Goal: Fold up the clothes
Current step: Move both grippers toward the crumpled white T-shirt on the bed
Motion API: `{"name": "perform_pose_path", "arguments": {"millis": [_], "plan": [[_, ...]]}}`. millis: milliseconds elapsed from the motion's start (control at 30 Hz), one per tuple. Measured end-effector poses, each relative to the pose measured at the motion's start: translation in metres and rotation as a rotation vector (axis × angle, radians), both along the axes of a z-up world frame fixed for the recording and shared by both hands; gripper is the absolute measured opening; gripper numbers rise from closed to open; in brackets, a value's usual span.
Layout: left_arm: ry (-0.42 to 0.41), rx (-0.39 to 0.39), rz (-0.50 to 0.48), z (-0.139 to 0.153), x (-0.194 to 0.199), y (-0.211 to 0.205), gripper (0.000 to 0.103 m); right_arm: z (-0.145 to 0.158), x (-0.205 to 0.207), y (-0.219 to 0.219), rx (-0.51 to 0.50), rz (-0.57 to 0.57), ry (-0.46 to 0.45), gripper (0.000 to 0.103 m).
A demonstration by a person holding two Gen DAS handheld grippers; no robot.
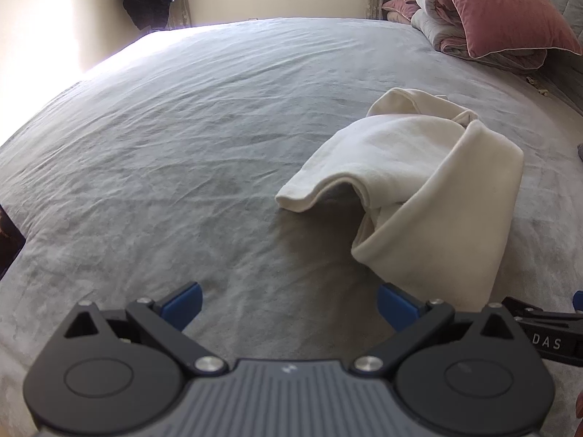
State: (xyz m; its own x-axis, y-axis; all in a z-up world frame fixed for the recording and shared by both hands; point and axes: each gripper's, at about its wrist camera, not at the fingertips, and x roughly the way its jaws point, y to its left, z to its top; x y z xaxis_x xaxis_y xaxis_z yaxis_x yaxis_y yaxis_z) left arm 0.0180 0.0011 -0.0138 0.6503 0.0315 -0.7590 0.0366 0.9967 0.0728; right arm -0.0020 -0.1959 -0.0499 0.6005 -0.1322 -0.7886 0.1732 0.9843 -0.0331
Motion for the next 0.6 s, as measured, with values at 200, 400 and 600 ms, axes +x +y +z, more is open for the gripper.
{"name": "perform_pose_path", "arguments": {"millis": [200,400,600], "plan": [[0.039,0.018,0.009,-0.011,0.004,0.004,0.102,-0.006,-0.002,-0.001,0.005,0.006,-0.015,0.103],[0.105,0.025,-0.017,-0.029,0.004,0.002,0.102,-0.008,-0.003,-0.001,0.003,0.011,-0.029,0.103],[0.066,0.004,-0.007,-0.036,-0.001,0.002,0.103,-0.008,-0.006,0.0,-0.003,0.018,-0.051,0.103]]}}
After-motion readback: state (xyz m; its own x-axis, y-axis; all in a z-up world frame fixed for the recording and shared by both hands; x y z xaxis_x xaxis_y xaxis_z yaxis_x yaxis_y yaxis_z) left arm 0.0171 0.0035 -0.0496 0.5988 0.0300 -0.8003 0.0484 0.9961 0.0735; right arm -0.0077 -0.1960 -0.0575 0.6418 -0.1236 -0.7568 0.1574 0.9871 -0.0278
